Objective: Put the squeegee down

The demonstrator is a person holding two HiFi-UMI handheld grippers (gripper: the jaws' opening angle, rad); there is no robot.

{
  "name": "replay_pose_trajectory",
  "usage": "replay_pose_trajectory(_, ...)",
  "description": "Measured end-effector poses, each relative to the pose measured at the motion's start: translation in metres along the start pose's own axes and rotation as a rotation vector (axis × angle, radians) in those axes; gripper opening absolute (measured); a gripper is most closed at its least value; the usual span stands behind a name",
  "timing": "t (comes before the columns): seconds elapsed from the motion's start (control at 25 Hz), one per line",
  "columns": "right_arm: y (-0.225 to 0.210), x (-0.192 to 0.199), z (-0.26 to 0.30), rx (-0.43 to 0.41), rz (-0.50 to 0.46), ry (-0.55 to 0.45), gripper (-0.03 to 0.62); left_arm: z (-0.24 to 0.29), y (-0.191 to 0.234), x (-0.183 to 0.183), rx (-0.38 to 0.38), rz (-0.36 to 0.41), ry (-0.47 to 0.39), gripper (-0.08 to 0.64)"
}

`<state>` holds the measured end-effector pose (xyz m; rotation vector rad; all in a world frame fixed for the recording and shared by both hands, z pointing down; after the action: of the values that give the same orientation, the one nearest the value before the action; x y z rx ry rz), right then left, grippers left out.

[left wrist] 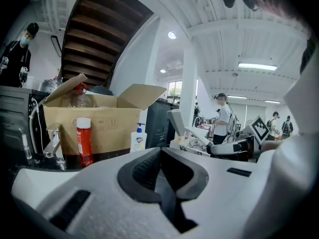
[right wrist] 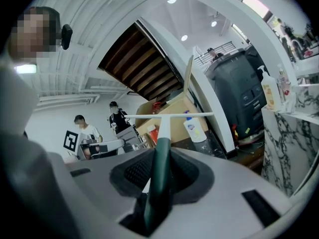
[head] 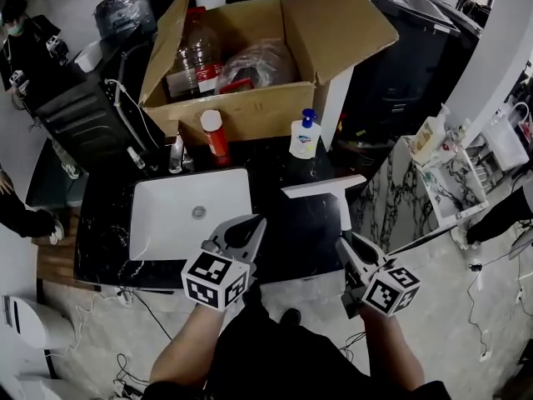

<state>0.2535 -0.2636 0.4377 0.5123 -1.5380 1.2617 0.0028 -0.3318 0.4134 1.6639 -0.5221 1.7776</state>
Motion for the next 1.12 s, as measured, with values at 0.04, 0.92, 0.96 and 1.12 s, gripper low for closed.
replay_pose_trajectory(0.04, -0.002, 0.002, 0.007, 0.002, -0.001, 0.011, 0.098, 0.002, 0.005, 0.001, -0.004, -0.004, 0.0, 0.009)
replay_pose_trajectory(0.92, -0.028, 0.049, 0.133, 0.059, -0.067, 0.273, 0.1, 0.037, 0.075, 0.024, 0.024, -0.066, 0.042, 0.011)
replay_pose_trajectory(0.96, -0.031, 0.052, 0.135, 0.062, -0.068, 0.284, 0.1, 0.038, 0.077, 0.025, 0.024, -0.067, 0.046, 0.011)
replay_pose_trajectory(1.12, -0.038, 0.064, 0.144, 0.074, -0.066, 0.322, 0.1, 0.039, 0.08, 0.028, 0.026, -0.073, 0.059, 0.011)
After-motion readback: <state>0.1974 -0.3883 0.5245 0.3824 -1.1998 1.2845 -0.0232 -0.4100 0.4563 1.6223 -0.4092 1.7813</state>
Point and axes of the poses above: the fingertips, and each gripper's own axes: z forward along the fingers, y to its left, x out of its underside, the point moved 7 cm from there along -z, backward along the fingers, and after that the axes turned 7 degrees about -y, right-handed, at the moved point
